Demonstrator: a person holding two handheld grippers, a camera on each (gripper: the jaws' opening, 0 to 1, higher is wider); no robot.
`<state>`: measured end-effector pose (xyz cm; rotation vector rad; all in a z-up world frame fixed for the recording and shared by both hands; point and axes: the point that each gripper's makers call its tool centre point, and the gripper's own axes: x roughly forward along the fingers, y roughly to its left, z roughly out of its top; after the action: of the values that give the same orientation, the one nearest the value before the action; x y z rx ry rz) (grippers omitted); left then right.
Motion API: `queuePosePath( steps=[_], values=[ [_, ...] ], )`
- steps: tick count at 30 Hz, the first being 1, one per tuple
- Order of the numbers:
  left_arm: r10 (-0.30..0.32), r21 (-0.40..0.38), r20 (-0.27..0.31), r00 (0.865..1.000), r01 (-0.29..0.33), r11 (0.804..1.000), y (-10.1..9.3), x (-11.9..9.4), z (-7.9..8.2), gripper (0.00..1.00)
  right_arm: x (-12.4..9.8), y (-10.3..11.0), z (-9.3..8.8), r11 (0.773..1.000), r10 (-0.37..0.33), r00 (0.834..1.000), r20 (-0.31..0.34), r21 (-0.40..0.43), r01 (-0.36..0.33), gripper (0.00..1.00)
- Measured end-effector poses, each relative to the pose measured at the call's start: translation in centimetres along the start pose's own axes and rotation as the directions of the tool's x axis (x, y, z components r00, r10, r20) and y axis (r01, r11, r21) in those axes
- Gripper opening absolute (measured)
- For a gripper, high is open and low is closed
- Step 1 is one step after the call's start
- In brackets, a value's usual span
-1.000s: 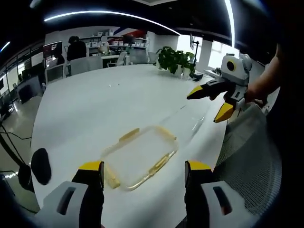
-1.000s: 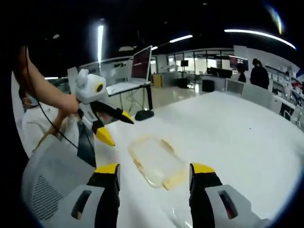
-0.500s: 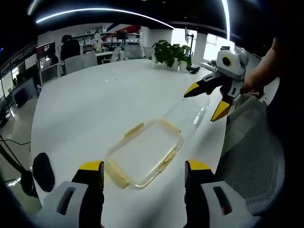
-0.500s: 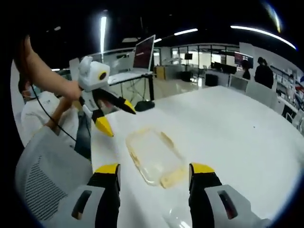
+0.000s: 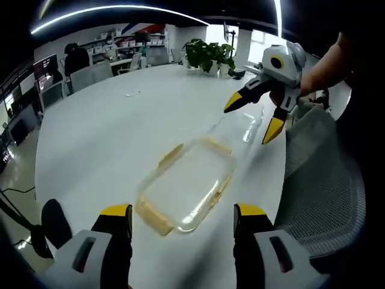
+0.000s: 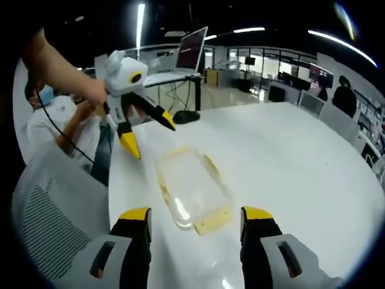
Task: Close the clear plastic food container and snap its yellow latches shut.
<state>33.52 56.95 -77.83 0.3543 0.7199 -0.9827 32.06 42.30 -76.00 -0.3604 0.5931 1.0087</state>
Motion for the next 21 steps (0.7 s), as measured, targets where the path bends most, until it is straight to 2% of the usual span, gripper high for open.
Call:
queuePosePath(
  steps=[8, 12, 18, 21],
  values=[
    [-0.02, 0.036, -0.029, 0.999, 0.021, 0.999, 0.7, 0.3, -0.3, 0.68, 1.1, 0.4, -0.2, 0.997, 0.035, 0.999, -0.042, -0.072, -0.038, 0.59],
    [-0.025, 0.047, -0.034, 0.999, 0.027, 0.999, 0.9, 0.5, -0.4, 0.68, 1.6, 0.5, -0.8, 0.993, 0.047, 0.996, -0.077, -0.101, -0.054, 0.58],
    [-0.042, 0.077, -0.065, 0.997, 0.047, 0.996, 1.2, 1.0, -0.8, 0.68, 1.9, 0.1, -1.1, 0.993, 0.051, 0.994, -0.097, -0.103, -0.061, 0.58],
    [-0.05, 0.093, -0.074, 0.996, 0.057, 0.994, 1.5, 1.2, -0.9, 0.68, 2.1, -0.2, -1.3, 0.989, 0.048, 0.992, -0.117, -0.13, -0.063, 0.57]
  ],
)
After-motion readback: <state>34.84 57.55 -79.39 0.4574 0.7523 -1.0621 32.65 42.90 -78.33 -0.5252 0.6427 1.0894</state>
